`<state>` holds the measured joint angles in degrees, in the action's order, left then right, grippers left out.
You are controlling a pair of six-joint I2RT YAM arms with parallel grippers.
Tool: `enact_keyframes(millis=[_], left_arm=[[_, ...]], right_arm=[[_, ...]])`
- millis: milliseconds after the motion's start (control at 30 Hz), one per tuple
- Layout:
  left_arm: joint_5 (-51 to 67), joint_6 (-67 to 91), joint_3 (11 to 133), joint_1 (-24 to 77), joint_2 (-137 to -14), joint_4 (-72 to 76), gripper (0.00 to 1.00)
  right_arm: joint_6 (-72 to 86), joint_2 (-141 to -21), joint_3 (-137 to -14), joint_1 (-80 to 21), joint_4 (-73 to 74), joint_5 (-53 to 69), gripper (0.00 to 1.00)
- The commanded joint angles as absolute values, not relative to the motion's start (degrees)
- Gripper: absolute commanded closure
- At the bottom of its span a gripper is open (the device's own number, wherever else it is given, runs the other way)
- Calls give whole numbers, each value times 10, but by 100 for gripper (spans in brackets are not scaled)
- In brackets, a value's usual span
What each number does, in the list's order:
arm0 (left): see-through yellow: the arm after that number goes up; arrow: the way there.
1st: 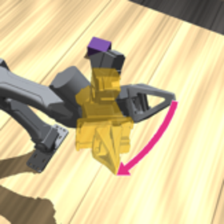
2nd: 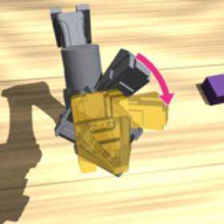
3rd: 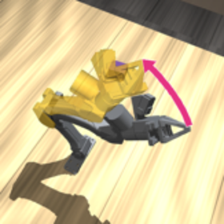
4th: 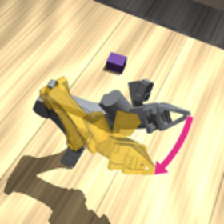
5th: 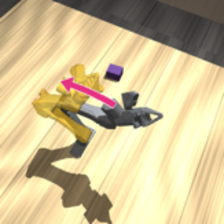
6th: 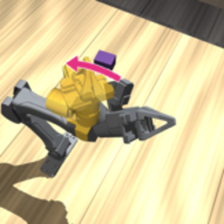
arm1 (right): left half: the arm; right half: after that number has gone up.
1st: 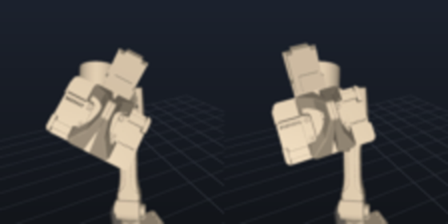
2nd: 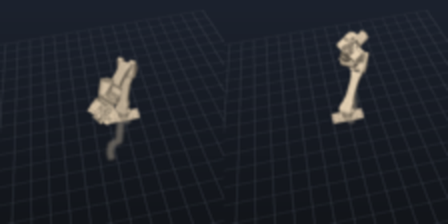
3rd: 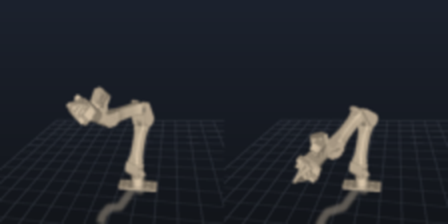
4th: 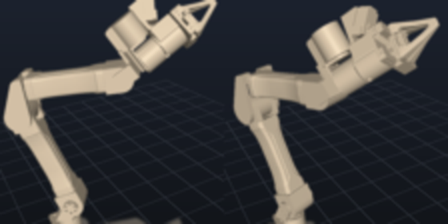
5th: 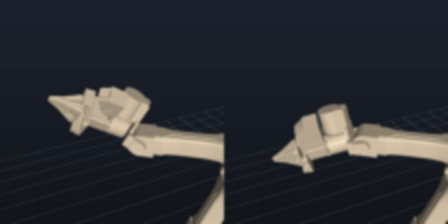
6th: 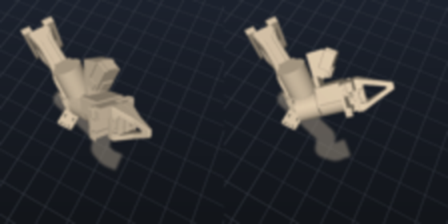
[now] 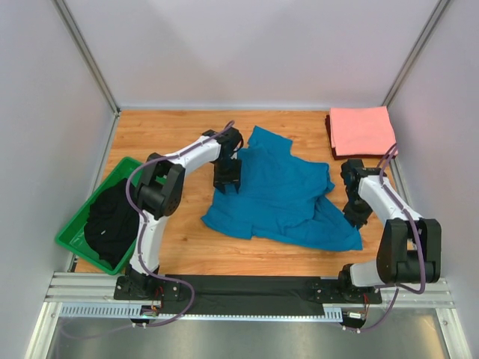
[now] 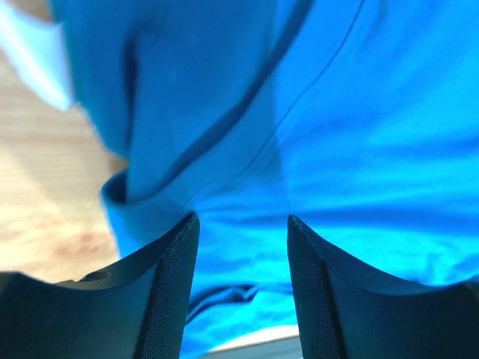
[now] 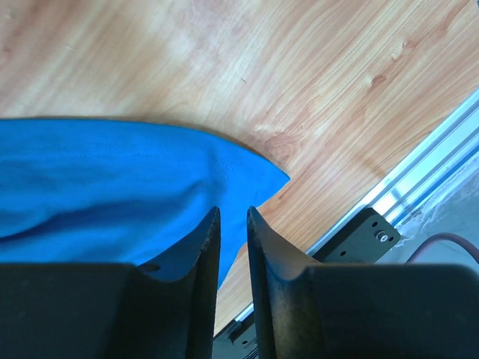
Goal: Fold and stack the t-shirts
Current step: Flatten the tshirt out
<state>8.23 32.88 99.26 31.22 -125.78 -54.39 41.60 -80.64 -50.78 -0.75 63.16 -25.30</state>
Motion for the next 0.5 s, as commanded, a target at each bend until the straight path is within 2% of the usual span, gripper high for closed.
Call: enact_keyframes(millis=[0, 200, 367, 467], left_arm=[[69, 316, 1024, 307, -1191, -581, 42], [87, 358, 957, 310, -1032, -574, 39], [111, 398, 801, 337, -893, -531, 39], [134, 431, 711, 358, -840, -486, 39]], right_arm=[[442, -786, -540, -5, 649, -254, 77], [460, -775, -533, 13, 629, -200, 64], [426, -800, -505, 78, 551, -122, 57], [417, -805, -490, 102, 515, -93, 48]])
